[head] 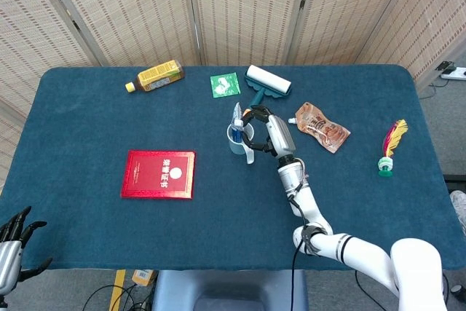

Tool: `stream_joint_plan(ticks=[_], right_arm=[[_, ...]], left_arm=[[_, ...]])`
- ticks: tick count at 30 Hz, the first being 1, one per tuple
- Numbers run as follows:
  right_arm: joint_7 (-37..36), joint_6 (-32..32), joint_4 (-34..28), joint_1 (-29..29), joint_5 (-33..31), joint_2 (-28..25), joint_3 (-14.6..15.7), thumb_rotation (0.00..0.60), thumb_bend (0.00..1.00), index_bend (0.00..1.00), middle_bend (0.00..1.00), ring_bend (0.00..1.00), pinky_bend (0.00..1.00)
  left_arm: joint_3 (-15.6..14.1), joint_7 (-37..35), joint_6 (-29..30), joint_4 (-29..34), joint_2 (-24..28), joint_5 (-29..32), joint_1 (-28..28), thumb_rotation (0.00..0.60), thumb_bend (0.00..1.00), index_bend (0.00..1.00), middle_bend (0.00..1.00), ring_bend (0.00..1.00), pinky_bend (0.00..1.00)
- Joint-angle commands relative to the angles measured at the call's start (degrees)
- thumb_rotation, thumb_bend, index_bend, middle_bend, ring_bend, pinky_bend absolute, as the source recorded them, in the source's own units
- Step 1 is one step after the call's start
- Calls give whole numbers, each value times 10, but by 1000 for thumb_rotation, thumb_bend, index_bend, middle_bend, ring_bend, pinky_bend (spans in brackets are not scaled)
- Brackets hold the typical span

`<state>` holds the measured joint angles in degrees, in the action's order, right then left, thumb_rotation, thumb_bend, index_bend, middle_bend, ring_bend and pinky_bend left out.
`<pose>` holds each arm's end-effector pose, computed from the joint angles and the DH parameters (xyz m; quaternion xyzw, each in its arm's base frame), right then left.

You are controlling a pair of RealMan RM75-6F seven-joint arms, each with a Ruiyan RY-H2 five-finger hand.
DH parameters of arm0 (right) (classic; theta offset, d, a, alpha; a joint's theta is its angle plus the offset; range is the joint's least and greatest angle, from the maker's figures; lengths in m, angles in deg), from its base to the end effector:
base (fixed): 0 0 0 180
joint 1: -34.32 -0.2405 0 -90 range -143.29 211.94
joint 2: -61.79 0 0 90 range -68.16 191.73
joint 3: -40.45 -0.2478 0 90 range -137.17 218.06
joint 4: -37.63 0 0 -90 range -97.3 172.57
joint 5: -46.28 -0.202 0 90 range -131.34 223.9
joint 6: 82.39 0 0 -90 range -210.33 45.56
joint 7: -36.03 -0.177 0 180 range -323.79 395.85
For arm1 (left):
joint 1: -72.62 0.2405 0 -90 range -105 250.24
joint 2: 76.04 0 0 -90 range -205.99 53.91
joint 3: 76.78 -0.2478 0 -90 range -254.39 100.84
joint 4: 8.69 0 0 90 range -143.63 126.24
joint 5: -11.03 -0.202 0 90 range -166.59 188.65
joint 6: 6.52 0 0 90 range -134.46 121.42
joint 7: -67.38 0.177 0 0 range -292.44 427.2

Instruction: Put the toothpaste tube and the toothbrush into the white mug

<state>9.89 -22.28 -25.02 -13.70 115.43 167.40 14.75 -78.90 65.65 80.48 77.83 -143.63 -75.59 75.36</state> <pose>-0.0792 -0.4320 -0.0171 0.4746 -0.5512 0.6309 0.2700 -0.3408 0.1524 0.1436 -0.5816 -0.4353 -0.3322 0.6016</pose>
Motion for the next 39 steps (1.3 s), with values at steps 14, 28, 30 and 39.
stream_joint_plan(ticks=[14,28,30,39], right_arm=[[-73,5,57,8,51,0,39,600,325,81,204,28,66],[128,118,-116,143,102,-195,128,600,394,73,203,27,65],[166,128,-153,168,98,-230,143,600,398,76,203,27,65],[224,183,-277,283,113,-366,226,600,409,107,195,27,65]], left_arm=[[3,-7,1,-4,-2,-4,-2,600,229,274,45,62,146],[13,-5,3,-5,-3,-9,-12,600,228,274,45,62,146],[13,-3,3,-4,-5,-12,-14,600,228,274,45,62,146],[19,16,7,10,-12,-26,-26,600,228,274,45,63,146]])
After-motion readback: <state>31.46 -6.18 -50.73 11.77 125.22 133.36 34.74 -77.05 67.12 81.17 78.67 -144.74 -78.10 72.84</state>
